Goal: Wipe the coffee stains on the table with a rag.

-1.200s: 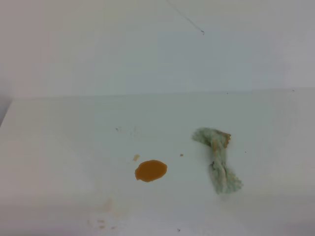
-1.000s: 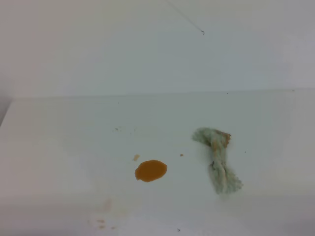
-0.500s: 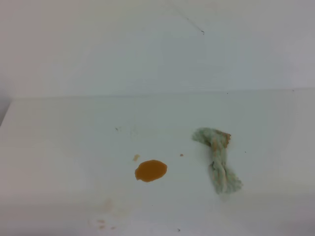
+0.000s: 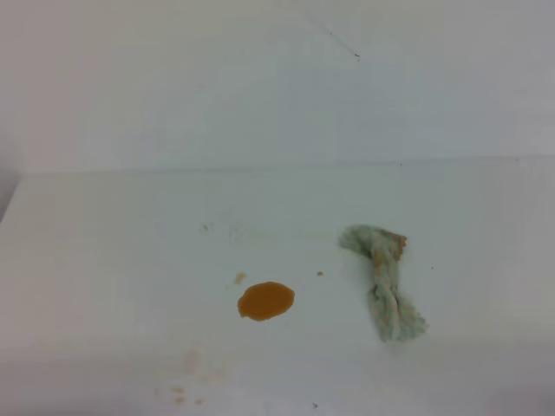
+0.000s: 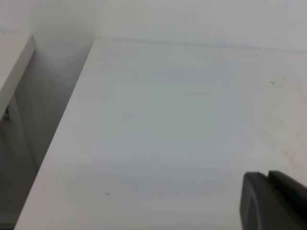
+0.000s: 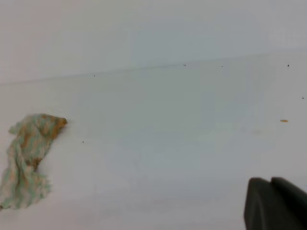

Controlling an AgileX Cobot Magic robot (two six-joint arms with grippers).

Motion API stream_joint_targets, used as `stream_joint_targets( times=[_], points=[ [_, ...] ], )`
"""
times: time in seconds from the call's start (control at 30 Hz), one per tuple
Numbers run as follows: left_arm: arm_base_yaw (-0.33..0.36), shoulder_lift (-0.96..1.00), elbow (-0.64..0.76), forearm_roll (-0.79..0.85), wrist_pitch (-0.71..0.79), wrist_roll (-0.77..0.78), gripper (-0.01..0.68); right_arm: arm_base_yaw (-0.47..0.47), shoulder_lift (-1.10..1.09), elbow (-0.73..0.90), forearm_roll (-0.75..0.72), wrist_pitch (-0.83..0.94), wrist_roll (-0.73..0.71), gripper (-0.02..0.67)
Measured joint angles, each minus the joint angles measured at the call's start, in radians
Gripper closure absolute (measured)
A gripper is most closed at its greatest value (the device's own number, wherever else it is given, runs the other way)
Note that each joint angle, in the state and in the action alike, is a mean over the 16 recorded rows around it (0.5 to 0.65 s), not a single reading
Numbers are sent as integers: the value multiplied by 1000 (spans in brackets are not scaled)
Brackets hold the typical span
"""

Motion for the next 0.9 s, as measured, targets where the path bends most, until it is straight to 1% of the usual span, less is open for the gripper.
stream_joint_targets(
  times=[0.2, 0.43, 0.7, 0.9],
  points=[
    [0, 0, 0, 0, 0, 0, 672, 0, -5, 6, -2, -1, 0, 652],
    [0, 0, 0, 0, 0, 0, 672, 0, -3, 4, -23, -55, 0, 652],
    [0, 0, 0, 0, 0, 0, 672, 0, 0, 0, -40, -200, 18, 652],
    [0, 0, 0, 0, 0, 0, 672, 0, -6, 9, -20, -306, 73, 652]
  ],
)
